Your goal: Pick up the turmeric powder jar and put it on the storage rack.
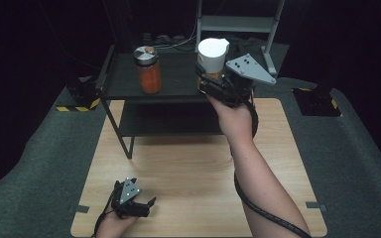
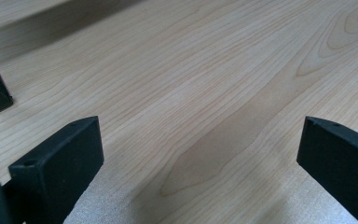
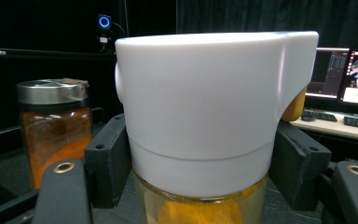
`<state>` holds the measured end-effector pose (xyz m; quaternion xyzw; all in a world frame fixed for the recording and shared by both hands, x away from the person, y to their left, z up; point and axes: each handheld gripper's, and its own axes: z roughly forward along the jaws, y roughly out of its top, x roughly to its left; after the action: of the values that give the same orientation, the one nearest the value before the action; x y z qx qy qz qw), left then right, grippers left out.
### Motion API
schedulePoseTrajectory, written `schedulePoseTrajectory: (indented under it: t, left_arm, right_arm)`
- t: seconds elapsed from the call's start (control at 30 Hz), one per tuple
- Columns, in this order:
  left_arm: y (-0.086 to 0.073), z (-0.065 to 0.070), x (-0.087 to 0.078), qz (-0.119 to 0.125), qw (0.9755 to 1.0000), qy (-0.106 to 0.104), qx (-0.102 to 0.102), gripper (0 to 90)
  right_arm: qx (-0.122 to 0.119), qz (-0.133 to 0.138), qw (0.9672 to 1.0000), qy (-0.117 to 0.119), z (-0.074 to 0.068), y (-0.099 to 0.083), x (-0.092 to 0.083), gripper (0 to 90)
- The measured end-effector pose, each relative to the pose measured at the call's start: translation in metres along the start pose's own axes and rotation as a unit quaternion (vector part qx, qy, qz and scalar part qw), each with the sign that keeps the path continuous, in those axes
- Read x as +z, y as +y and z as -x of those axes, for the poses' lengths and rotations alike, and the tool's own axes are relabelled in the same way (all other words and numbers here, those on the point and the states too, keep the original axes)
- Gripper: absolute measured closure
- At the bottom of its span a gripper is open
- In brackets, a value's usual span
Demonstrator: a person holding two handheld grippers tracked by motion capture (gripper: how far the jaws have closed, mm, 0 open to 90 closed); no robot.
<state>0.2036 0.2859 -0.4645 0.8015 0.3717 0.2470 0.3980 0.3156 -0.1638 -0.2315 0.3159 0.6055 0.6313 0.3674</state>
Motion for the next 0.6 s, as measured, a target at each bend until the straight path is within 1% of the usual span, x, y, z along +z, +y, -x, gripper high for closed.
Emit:
schedulePoseTrajectory:
  t: [0.27,0.6]
  left_arm:
    - [0.0,-0.001,0.0,0.001,1.0,-0.003,-0.002,0.5]
    - [0.0,-0.001,0.0,0.001,1.0,-0.003,0.0,0.5]
  right_arm:
    - [0.005,-0.01,0.9999,-0.002,0.0,0.001,0.014,29.7]
    - [0.008,-0.011,0.9999,0.004,-0.002,-0.001,0.022,29.7]
